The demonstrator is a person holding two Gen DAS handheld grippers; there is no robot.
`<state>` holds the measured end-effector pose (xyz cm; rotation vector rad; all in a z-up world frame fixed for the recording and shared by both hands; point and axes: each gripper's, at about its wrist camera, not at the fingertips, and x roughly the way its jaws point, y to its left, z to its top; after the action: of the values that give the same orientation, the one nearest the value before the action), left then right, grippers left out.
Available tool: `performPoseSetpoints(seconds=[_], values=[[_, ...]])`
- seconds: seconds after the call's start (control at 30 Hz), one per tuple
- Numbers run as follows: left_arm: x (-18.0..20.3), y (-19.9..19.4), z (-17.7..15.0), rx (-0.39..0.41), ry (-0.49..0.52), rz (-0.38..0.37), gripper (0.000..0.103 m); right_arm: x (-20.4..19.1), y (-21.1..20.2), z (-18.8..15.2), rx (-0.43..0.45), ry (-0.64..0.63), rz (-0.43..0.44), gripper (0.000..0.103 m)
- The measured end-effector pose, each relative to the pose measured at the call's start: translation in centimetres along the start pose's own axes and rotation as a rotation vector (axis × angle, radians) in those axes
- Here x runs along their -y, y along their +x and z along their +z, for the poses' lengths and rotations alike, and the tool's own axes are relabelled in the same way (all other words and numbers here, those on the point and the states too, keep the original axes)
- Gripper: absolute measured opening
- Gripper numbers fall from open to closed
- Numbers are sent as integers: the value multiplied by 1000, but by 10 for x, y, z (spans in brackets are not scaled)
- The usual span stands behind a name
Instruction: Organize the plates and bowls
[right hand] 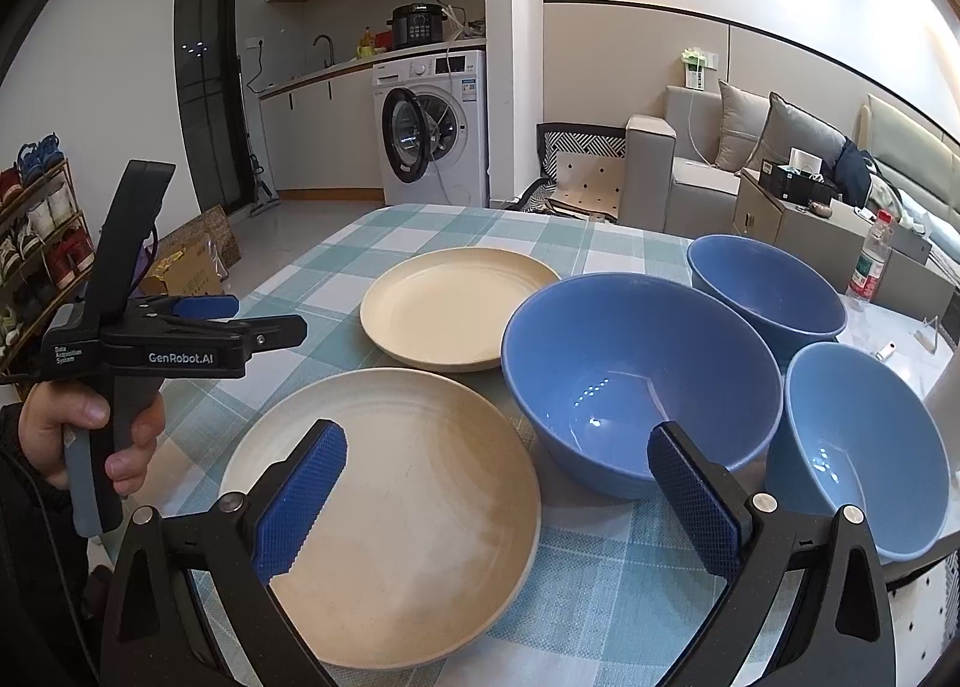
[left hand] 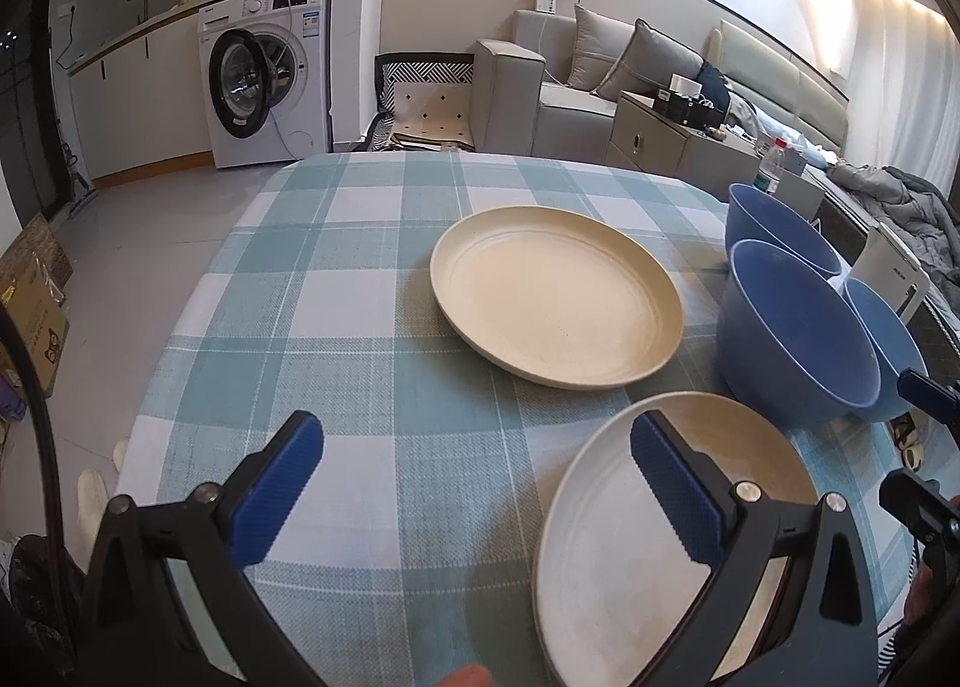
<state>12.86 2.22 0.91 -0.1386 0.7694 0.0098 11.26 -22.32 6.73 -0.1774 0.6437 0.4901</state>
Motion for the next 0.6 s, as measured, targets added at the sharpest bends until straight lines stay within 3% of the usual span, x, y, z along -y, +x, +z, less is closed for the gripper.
performPoseSetpoints(seconds=[0.6], values=[[-6, 44, 25, -58, -18, 13, 101, 11, 17, 20, -19, 3, 4, 102]])
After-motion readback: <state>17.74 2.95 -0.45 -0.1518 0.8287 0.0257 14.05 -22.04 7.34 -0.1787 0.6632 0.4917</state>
